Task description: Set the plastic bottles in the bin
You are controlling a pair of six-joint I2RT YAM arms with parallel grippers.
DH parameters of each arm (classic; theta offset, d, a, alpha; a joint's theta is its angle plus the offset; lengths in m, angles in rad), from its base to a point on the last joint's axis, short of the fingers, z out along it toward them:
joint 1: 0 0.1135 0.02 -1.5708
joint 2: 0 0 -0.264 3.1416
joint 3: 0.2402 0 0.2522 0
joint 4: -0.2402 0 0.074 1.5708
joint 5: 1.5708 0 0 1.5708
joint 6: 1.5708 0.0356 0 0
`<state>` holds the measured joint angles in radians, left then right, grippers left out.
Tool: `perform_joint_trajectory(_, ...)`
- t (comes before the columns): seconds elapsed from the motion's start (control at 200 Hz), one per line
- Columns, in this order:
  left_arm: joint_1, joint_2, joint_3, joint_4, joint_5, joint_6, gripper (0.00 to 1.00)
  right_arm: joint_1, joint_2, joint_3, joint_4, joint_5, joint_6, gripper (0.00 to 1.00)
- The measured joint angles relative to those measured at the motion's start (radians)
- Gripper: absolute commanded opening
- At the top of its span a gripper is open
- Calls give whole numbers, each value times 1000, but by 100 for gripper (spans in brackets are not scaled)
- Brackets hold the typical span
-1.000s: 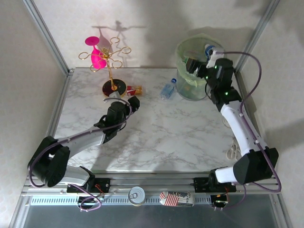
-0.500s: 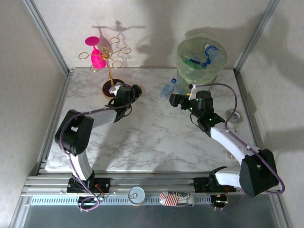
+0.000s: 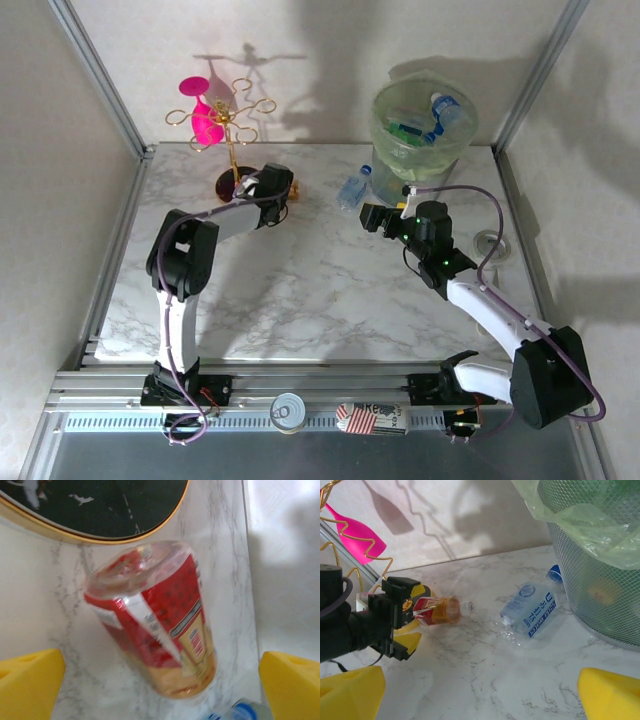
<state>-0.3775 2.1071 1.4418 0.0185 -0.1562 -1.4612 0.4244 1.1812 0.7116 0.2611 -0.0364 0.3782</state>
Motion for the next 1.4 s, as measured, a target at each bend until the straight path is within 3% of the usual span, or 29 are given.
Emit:
perform_joint_trajectory(0.275, 22, 100, 125, -97, 17, -197, 97, 0, 0, -21, 12, 27, -21, 99)
perform_joint_trajectory(0.561, 22, 230, 345, -187, 60, -243, 95, 0, -37, -49, 12, 71, -43, 99)
perform_joint_trajectory(0.891, 11, 222, 300, -179, 50, -233, 69, 0, -74, -81, 32, 117, -53, 99)
perform_joint_trajectory(1.107, -8, 206, 256, -147, 25, -156, 67, 0, -82, -81, 46, 122, -53, 99)
perform_joint_trajectory(1.397, -55, 68, 41, -119, 15, -16, 68, 0, -82, -81, 51, 115, -53, 99)
